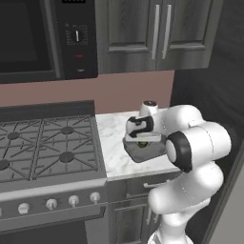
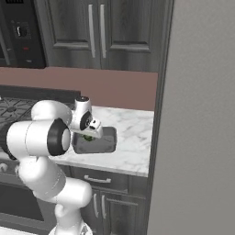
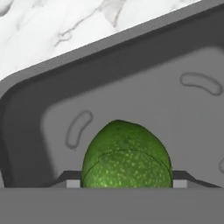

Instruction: Take the avocado and lime out of the freezer and place them in the tupperware container on the counter. Then put the tupperware containing the vegetables back in the freezer.

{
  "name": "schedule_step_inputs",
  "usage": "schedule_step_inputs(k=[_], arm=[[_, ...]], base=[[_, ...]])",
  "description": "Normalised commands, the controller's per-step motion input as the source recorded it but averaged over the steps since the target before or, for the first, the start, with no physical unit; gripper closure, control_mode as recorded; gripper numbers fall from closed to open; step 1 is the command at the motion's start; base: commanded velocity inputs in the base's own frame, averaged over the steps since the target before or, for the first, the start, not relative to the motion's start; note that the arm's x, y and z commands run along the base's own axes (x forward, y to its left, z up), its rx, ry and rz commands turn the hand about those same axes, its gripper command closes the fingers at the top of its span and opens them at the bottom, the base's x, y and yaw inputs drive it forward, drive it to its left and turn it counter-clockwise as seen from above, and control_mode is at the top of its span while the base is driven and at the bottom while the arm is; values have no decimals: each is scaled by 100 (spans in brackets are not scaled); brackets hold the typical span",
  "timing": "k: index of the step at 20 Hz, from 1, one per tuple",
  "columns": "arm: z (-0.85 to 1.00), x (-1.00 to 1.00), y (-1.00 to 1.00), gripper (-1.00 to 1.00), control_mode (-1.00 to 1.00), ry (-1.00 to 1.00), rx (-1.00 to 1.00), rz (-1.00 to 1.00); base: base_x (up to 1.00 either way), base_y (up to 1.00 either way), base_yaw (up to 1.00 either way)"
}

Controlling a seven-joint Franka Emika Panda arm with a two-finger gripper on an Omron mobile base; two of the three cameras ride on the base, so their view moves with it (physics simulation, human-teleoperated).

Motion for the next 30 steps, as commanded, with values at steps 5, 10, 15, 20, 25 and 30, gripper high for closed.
schedule_step_inputs(k=[5, 10, 15, 20, 25, 30], arm=[[-51, 42, 0, 100, -100, 3, 0, 11], [-35, 22, 0, -100, -100, 2, 0, 9], [-3, -17, 0, -100, -100, -1, 0, 4], [0, -49, 0, -100, -100, -11, 0, 0], [29, -46, -2, -100, -100, -20, 0, 0], [79, -57, -4, -100, -100, -30, 0, 0]], base=[[0, 0, 0], [0, 0, 0], [0, 0, 0], [0, 0, 0], [0, 0, 0], [0, 0, 0]])
